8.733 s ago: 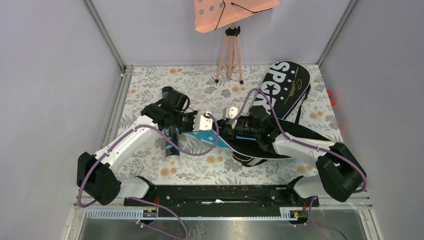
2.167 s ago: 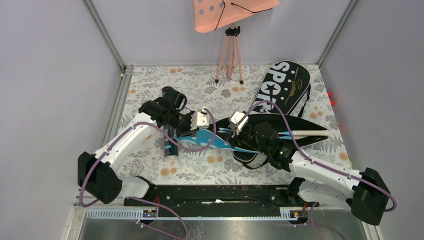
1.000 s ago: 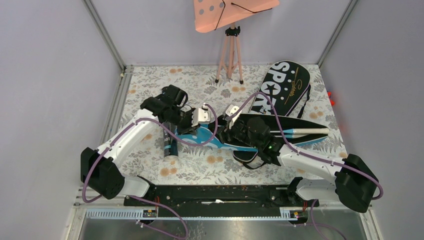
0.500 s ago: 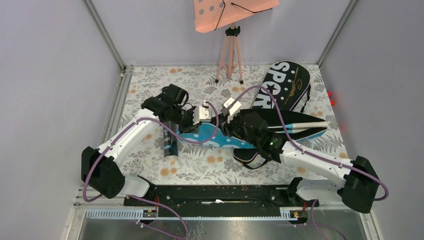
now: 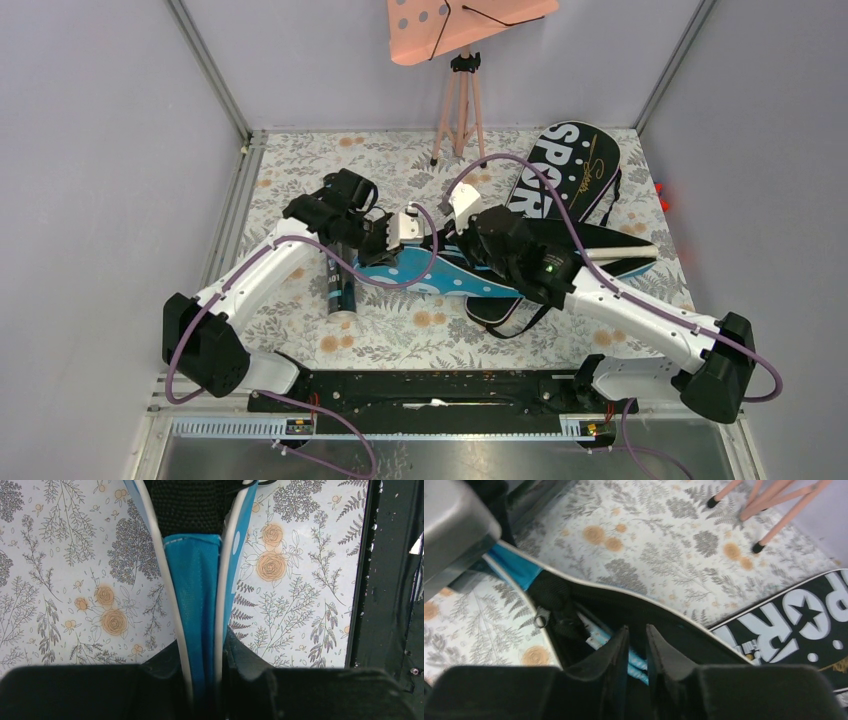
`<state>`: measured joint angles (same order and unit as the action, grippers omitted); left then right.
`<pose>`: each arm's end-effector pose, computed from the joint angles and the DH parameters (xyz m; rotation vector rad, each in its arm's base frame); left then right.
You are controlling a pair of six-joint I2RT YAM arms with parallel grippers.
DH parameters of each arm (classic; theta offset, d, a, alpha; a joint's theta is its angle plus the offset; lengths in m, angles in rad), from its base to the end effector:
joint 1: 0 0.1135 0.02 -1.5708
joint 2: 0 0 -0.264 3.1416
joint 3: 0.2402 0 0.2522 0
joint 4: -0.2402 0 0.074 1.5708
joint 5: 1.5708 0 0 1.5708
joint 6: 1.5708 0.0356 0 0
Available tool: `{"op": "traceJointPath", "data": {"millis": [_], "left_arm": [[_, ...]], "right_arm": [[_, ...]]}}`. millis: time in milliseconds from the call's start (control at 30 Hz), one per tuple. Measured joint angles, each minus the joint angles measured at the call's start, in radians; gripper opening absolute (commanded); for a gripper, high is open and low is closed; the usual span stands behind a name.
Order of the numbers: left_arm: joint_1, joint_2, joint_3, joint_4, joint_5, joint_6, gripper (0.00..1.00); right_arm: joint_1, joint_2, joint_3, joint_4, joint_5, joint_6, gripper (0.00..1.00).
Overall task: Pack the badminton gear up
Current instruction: Adjust the racket in the racket bag.
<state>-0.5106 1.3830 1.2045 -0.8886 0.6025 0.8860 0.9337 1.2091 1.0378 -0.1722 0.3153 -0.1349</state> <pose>0.2277 -0.1507 0.2979 1.7396 1.7652 -0.6355 0.1753 0.2183 0.3415 -0.7812 1.7363 0.2411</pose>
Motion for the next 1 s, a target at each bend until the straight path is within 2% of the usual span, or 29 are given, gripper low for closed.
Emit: {"op": "traceJointPath", "data": {"millis": [100,300,433,767,800,933,967,1000], "left_arm": [[0.000,0.000,0.000,0.000,0.000,0.000,0.00],[0.000,0.000,0.000,0.000,0.000,0.000,0.00],[0.000,0.000,0.000,0.000,0.000,0.000,0.00],[0.000,-0.003,-0.003,0.000,0.000,0.004,0.00],[0.000,-0.003,-0.003,0.000,0.000,0.005,0.00],[0.000,-0.003,-0.003,0.000,0.001,0.005,0.00],[0.000,-0.003,-0.003,0.000,0.001,0.005,0.00],[0.000,-0.003,-0.003,0.000,0.001,0.005,0.00]], "right_arm": [[0.000,-0.011,-0.021,0.001,-0.074,0.003,0.43],[0.000,-0.097,-0.064,0.019,-0.215,0.064,0.53],[0.000,-0.102,-0.061,0.051,-0.256,0.138,0.53],[0.000,0.017,-0.026,0.055,-0.194,0.224,0.52],[0.000,0.024,-0.020,0.059,-0.194,0.229,0.47],[0.000,0.037,-0.015,0.087,-0.204,0.248,0.07],[0.000,0.038,-0.015,0.088,-0.204,0.251,0.00],[0.000,0.038,-0.014,0.088,-0.205,0.249,0.00]]}}
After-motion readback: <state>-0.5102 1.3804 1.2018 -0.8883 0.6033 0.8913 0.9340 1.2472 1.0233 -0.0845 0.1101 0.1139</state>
